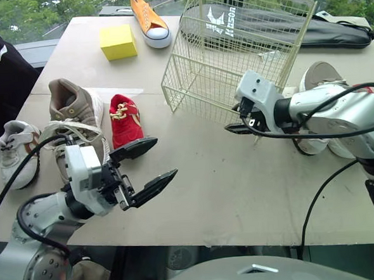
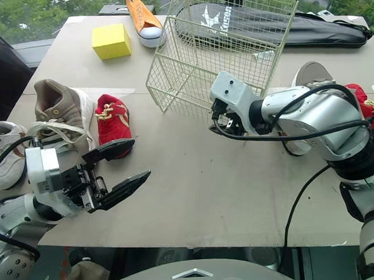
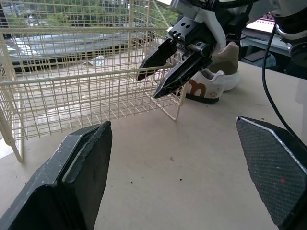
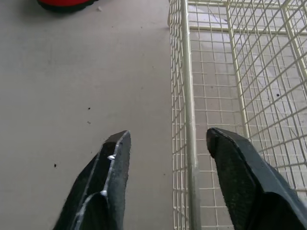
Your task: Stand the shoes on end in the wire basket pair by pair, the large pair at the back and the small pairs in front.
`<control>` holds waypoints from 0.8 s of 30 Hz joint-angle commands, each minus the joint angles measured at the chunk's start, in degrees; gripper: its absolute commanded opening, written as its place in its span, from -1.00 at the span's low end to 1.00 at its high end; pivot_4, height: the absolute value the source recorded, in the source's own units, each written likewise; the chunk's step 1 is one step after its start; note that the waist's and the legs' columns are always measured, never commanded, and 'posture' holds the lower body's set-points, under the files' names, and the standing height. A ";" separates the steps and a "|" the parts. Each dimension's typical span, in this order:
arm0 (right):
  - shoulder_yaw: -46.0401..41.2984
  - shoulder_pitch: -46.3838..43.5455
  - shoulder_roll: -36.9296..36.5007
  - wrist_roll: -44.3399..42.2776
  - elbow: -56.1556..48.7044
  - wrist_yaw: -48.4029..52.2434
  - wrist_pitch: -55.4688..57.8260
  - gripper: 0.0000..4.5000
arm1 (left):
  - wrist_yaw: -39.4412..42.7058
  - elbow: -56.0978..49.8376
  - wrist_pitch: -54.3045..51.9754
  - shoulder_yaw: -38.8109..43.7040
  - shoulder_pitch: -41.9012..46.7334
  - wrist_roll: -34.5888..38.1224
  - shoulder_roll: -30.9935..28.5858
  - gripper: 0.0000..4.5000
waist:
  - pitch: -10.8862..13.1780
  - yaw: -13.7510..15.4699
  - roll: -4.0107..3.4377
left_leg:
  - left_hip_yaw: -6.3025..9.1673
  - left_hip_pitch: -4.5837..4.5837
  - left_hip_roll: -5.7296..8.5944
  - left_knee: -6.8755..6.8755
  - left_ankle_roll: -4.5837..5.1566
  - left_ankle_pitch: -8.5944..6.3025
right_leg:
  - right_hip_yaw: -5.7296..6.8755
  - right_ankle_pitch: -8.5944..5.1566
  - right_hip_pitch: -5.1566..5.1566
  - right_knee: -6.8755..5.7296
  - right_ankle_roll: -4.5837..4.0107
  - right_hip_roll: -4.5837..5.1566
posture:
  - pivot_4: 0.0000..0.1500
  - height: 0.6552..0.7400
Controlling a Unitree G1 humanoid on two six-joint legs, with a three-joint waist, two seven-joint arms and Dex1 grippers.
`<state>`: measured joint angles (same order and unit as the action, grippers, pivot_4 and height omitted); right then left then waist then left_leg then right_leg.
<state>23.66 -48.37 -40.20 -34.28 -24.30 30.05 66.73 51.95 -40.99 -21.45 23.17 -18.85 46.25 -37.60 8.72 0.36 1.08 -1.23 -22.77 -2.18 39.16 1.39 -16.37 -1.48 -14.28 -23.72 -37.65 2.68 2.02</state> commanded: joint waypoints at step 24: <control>-1.79 8.54 -4.67 18.42 13.54 34.80 -45.14 -0.98 | -1.02 -2.81 4.92 0.15 -6.30 -1.19 1.79 1.00 | -0.02 -2.39 0.08 | -0.03 0.18 -0.08 -0.04 0.01 0.00 | -0.05 0.01 0.06 -0.03 0.00 -0.06 | 1.00 1.00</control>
<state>22.18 -40.58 -45.98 -17.25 -12.07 65.30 23.47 50.99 -41.83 -17.93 22.19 -25.03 44.90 -35.55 8.70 -2.02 1.16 -1.27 -22.54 -2.26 39.12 1.40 -16.37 -1.54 -14.28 -23.61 -37.69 2.66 1.96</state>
